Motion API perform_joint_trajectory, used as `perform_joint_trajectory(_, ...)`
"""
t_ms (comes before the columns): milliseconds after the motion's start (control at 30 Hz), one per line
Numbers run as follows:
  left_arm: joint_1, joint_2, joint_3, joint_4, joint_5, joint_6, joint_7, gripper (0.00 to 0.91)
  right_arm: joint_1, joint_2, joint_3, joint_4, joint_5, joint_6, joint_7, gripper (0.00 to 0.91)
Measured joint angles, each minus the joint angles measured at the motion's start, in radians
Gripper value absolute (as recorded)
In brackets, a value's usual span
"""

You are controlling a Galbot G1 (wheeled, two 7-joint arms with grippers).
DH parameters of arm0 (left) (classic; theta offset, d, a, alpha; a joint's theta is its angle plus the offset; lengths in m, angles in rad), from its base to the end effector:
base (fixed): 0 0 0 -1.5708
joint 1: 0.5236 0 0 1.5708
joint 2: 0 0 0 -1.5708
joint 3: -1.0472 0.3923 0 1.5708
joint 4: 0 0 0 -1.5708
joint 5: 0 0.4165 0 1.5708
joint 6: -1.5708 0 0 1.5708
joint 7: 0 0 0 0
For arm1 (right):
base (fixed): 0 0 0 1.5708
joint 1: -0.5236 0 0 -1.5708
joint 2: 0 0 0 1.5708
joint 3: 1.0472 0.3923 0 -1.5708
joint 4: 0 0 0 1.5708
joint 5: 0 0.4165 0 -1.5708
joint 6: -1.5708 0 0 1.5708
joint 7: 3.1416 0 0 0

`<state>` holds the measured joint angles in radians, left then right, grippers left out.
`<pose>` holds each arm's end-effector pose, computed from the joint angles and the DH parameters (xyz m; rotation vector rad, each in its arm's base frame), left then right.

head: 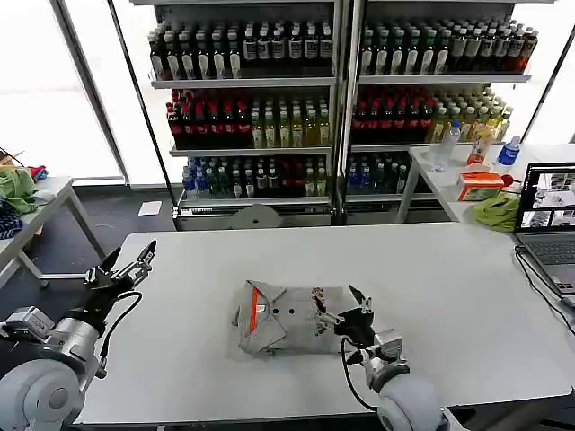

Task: Fold and organize the clothes.

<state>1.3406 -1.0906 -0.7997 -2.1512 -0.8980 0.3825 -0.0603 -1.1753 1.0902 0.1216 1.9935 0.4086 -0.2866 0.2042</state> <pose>0.2914 0.1599 -0.1941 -0.1718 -3.0406 0.4743 0.3128 0.0294 -0.3075 0.4896 -2.9074 0.0697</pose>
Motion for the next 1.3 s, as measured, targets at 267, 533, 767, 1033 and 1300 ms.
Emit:
perform_joint_trajectory(267, 0.054, -0.016, 0.011, -0.019, 0.034, -0.037, 0.018, 0.907, -0.149, 0.011, 0.13, 0.052, -0.071, 0.168, -0.053, 0.907)
perform_joint_trajectory(533, 0.138, -0.039, 0.046, -0.016, 0.165, -0.15, 0.061, 0.907, -0.315, 0.022, 0.302, 0.055, -0.07, 0.308, -0.104, 0.907)
perform_joint_trajectory(767, 0.225, -0.079, 0.069, -0.032, 0.304, -0.265, 0.103, 0.907, -0.409, 0.022, 0.433, 0.065, -0.024, 0.372, -0.126, 0.907)
perform_joint_trajectory(1033, 0.308, -0.133, 0.1, -0.016, 0.433, -0.412, 0.157, 0.907, -0.493, 0.036, 0.472, 0.083, -0.02, 0.436, -0.131, 0.907)
perform_joint_trajectory(1300, 0.379, -0.176, 0.102, 0.006, 0.492, -0.53, 0.227, 0.907, -0.548, 0.033, 0.453, 0.097, -0.033, 0.501, -0.136, 0.907)
